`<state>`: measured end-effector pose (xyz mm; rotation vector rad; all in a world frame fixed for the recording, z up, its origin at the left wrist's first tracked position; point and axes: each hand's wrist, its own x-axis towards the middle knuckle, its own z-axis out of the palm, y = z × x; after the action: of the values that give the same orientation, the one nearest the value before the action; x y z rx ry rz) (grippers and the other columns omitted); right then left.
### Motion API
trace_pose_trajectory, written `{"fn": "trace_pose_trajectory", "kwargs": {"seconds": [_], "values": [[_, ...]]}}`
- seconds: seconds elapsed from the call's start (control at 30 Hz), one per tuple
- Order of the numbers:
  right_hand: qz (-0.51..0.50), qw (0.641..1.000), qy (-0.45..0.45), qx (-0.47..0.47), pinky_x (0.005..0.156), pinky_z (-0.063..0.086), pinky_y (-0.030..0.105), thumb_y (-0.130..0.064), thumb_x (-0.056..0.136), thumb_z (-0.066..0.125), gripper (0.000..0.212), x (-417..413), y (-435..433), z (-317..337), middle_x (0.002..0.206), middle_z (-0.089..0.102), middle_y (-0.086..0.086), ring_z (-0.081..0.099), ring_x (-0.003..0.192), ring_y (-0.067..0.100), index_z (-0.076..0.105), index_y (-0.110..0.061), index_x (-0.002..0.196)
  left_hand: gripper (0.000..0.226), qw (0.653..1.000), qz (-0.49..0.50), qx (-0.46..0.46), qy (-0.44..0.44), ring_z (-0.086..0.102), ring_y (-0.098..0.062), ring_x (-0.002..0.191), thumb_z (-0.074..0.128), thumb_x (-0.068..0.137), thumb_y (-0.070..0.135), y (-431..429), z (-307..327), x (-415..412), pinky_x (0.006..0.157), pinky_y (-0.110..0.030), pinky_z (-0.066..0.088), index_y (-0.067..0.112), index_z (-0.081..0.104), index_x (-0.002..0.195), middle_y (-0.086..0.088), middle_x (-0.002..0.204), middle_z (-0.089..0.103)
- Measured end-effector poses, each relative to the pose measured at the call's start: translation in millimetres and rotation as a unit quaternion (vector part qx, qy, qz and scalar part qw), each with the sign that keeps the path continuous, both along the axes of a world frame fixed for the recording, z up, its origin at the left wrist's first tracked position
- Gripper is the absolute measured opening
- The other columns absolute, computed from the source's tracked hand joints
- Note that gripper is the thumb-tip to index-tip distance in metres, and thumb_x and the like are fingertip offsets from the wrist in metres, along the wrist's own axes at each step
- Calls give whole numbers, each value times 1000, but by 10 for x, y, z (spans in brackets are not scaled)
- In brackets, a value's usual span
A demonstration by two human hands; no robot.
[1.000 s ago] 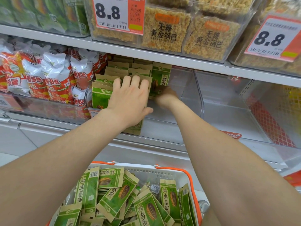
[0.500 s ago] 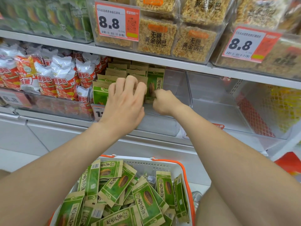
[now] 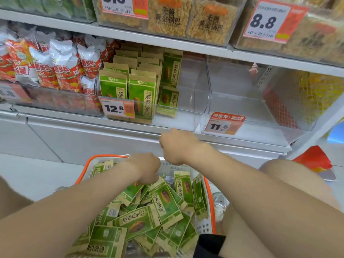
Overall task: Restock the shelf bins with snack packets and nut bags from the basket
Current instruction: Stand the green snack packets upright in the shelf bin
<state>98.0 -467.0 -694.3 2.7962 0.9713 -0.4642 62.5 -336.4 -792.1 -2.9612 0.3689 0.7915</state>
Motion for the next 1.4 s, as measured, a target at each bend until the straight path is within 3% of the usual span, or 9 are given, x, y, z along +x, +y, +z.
{"fn": "trace_pose_trajectory", "kwargs": {"seconds": [0.2, 0.37, 0.57, 0.67, 0.8, 1.0, 1.17, 1.3, 1.4], "values": [[8, 986, 100, -134, 67, 49, 33, -7, 97, 50, 19, -61, -58, -275, 85, 55, 2, 51, 66, 19, 52, -13, 79, 64, 984, -91, 2, 154, 60, -31, 123, 68, 97, 26, -188, -575, -150, 94, -44, 55, 22, 41, 155, -7, 147, 52], [27, 990, 88, -103, 58, 44, 32, -8, 100, 49, 33, 2, -11, -138, 124, 54, 8, 56, 82, 23, 58, -13, 131, 103, 967, -233, 66, 81, 39, -39, 143, 80, 89, 23, -374, -889, -299, 112, -54, 42, 27, 11, 165, -10, 168, 19], [49, 994, 84, -57, 57, 44, 32, -7, 98, 48, 41, -17, 27, -12, 115, 57, 7, 59, 84, 24, 56, -15, 138, 87, 945, -319, 62, -44, 40, -36, 137, 84, 84, 33, -470, -955, -335, 114, -53, 34, 17, 30, 151, -12, 150, 40], [60, 993, 79, -60, 66, 49, 35, -10, 99, 48, 43, -26, 33, 46, 124, 60, 8, 63, 100, 28, 56, -16, 141, 84, 965, -261, -3, -30, 43, -27, 132, 83, 79, 50, -405, -837, -292, 118, -46, 31, 23, 36, 144, -3, 143, 49], [46, 993, 79, -69, 63, 46, 33, -7, 97, 51, 29, 43, -28, 191, 107, 59, 7, 60, 89, 26, 60, -11, 125, 68, 972, -8, -228, -50, 55, -17, 101, 78, 74, 59, -306, -594, -228, 89, -33, 49, 32, 32, 118, 9, 110, 52], [-95, 989, -34, 111, 66, 39, 36, -15, 98, 56, 11, 206, -240, 419, 87, 41, 5, 50, 80, 30, 45, -13, 97, 58, 808, 318, -469, -162, 66, 1, 77, 91, 73, 49, -254, -135, -89, 64, -24, 50, 29, 52, 111, 11, 89, 71], [-141, 969, 44, 200, 58, 47, 35, -40, 100, 63, 35, 340, -257, 421, 87, 65, 8, 63, 81, 30, 67, -7, 89, 39, 735, 327, -560, -199, 72, -8, 80, 94, 74, 32, -245, 333, -45, 71, -31, 60, 27, 68, 103, 7, 89, 77], [-131, 950, 26, 282, 53, 42, 27, -27, 96, 73, 18, 397, -248, 485, 77, 68, 2, 63, 71, 16, 80, -12, 88, 30, 689, 323, -638, -116, 76, -15, 89, 85, 87, 20, -149, 728, -16, 72, -26, 59, 24, 71, 114, 0, 98, 80], [-93, 942, -27, 320, 65, 52, 34, -24, 98, 70, 11, 391, -202, 490, 81, 67, 2, 66, 78, 20, 76, -17, 91, 20, 600, 388, -696, -70, 75, -23, 89, 63, 102, 31, -105, 914, 37, 76, -34, 55, 21, 75, 115, -6, 99, 80]]}}
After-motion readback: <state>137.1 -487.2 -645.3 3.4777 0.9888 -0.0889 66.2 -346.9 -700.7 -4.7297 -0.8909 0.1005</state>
